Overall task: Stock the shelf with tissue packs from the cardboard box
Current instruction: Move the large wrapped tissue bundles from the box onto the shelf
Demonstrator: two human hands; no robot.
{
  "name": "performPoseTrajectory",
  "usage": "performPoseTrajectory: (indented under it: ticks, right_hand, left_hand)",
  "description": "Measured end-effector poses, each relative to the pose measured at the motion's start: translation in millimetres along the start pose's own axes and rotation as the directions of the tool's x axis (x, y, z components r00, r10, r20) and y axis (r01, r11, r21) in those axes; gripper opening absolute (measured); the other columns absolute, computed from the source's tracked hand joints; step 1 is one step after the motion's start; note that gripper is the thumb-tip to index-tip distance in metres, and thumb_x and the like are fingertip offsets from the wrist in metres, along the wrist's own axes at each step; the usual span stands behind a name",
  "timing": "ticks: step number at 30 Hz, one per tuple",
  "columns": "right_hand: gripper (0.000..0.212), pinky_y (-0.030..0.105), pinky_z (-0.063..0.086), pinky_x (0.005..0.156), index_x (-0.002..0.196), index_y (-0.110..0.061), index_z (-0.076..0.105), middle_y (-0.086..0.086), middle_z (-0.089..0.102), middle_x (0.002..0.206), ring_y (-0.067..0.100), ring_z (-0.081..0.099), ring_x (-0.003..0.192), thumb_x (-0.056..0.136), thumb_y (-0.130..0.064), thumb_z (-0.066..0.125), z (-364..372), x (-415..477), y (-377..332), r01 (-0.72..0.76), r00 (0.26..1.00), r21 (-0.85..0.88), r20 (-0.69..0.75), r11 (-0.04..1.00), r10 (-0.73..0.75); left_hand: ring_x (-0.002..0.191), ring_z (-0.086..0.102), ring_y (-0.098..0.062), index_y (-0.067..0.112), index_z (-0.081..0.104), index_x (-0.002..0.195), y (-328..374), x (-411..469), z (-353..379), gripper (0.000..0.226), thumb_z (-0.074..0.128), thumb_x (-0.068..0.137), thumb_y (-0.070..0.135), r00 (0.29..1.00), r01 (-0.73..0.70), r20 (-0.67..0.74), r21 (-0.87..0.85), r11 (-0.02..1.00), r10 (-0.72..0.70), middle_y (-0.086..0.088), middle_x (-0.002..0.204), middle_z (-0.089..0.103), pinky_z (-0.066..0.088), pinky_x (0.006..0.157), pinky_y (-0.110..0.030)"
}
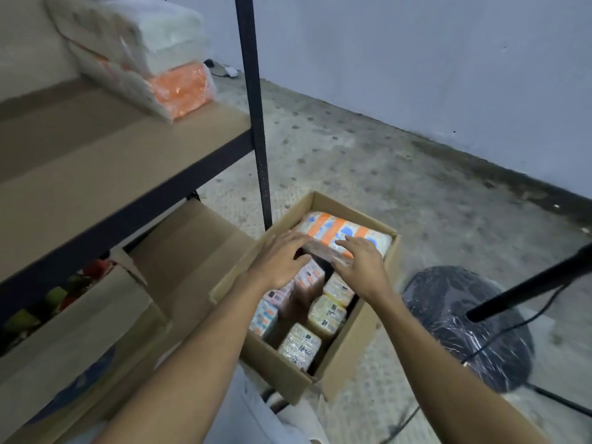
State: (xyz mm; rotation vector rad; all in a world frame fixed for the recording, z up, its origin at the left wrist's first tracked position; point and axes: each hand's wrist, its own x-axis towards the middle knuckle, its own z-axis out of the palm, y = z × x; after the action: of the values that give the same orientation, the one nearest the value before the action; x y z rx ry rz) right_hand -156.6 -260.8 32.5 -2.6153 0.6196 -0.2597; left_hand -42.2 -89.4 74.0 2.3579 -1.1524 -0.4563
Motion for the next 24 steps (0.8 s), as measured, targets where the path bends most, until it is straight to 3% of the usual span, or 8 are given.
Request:
performPoseTrajectory:
  ticks: [4, 7, 12, 17, 21, 24]
  right_hand:
    - [0.047, 0.046, 0.028, 0.113, 0.125, -0.021, 0.061, 0.008, 0.054, 0.138, 0.033, 0.041, 0.134, 0.081, -0.038, 0.068, 11, 12, 24, -0.009, 1.000, -0.064, 0.008, 0.998, 0.009]
    - [0.055, 0.049, 0.025, 0.113, 0.129, -0.022, 0.059, 0.008, 0.047, 0.145, 0.033, 0.034, 0.139, 0.081, -0.048, 0.063, 14, 23, 41, 0.003, 1.000, -0.127, 0.024, 0.992, 0.000]
    - [0.071, 0.055, 0.013, 0.113, 0.138, -0.032, 0.046, 0.002, 0.030, 0.155, 0.031, 0.018, 0.145, 0.078, -0.069, 0.052, 19, 40, 65, 0.041, 0.996, -0.256, 0.083, 0.966, -0.021]
    - [0.095, 0.060, -0.002, 0.112, 0.147, -0.040, 0.024, 0.000, 0.008, 0.161, 0.033, 0.000, 0.147, 0.066, -0.070, 0.065, 28, 50, 79, 0.057, 0.985, -0.360, 0.172, 0.931, 0.006]
    - [0.090, 0.061, 0.007, 0.111, 0.146, -0.045, 0.021, -0.001, 0.005, 0.161, 0.032, 0.004, 0.146, 0.070, -0.071, 0.061, 33, 54, 84, 0.040, 0.992, -0.362, 0.126, 0.931, 0.006]
    - [0.081, 0.051, 0.021, 0.106, 0.142, -0.045, 0.031, -0.001, 0.019, 0.158, 0.029, 0.024, 0.137, 0.070, -0.071, 0.057, 32, 56, 85, 0.034, 0.995, -0.328, 0.100, 0.944, -0.001]
  left_hand:
    - [0.146, 0.018, -0.014, 0.030, 0.032, 0.148, -10, 29, 21, 0.053, 0.048, 0.098, 0.037, 0.998, -0.005, 0.059, 0.016, 1.000, 0.004, 0.005, 0.158, 0.026, 0.014, 0.119, -0.044]
    - [0.148, 0.012, -0.016, 0.031, 0.024, 0.151, -14, 51, 36, 0.057, 0.045, 0.098, 0.041, 0.994, -0.028, 0.107, 0.120, 0.992, 0.016, 0.006, 0.160, 0.016, 0.010, 0.120, -0.040]
    - [0.149, 0.002, -0.013, 0.034, 0.018, 0.152, -26, 86, 62, 0.061, 0.045, 0.098, 0.044, 0.989, -0.063, 0.141, 0.121, 0.991, 0.045, 0.009, 0.162, 0.008, 0.003, 0.121, -0.039]
    - [0.149, -0.005, -0.014, 0.038, 0.013, 0.152, -45, 105, 85, 0.065, 0.046, 0.097, 0.047, 0.981, -0.149, 0.148, 0.152, 0.977, 0.126, 0.008, 0.162, 0.002, 0.000, 0.120, -0.042]
    - [0.149, -0.007, -0.015, 0.041, 0.007, 0.151, -59, 114, 97, 0.070, 0.047, 0.094, 0.053, 0.980, -0.187, 0.103, 0.207, 0.960, 0.168, 0.009, 0.162, 0.000, -0.003, 0.119, -0.042]
    - [0.149, -0.012, -0.016, 0.043, 0.003, 0.151, -62, 120, 104, 0.070, 0.038, 0.092, 0.061, 0.980, -0.194, 0.076, 0.225, 0.955, 0.181, 0.011, 0.162, -0.005, -0.007, 0.119, -0.042]
